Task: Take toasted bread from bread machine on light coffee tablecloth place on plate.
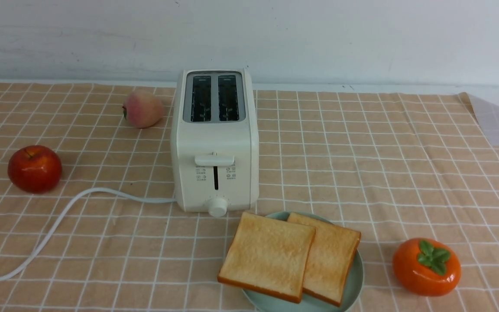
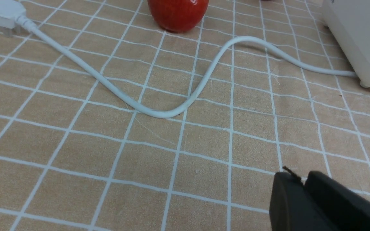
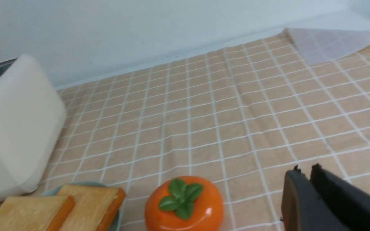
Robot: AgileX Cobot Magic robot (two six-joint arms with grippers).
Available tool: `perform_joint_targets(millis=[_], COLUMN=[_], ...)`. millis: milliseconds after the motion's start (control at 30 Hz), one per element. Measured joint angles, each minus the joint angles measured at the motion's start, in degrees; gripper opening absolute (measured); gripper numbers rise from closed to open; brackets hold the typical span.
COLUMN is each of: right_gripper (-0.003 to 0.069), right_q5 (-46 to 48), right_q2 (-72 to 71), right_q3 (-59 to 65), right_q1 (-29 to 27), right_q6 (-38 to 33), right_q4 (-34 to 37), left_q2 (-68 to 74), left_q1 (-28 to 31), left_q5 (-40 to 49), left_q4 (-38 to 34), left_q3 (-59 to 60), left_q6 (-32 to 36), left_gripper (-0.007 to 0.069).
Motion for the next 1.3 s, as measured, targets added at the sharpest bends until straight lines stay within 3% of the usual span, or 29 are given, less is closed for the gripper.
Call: perform_joint_targets(millis=[233, 900, 1300], right_gripper=[0.0061, 0.0087, 0.0099], right_q5=[0.0, -0.1, -0.5], right_q2=[0.0, -1.9, -2.5], right_q3=[0.0, 0.2, 12.4], right_q1=[-5.8, -6.2, -9.2], right_q6=[0.0, -0.7, -17.2], right_q4=[0.0, 1.7, 15.8], left_q2=[0.0, 0.0, 0.0], left_q1=[0.2, 0.2, 0.2], left_q5=[0.0, 0.0, -0.1], left_q4=[0.0, 0.0, 0.0], left_q3=[0.0, 0.0, 0.0], left_q6=[0.0, 0.0, 0.0], left_gripper=[0.0072, 0.0092, 0.0099])
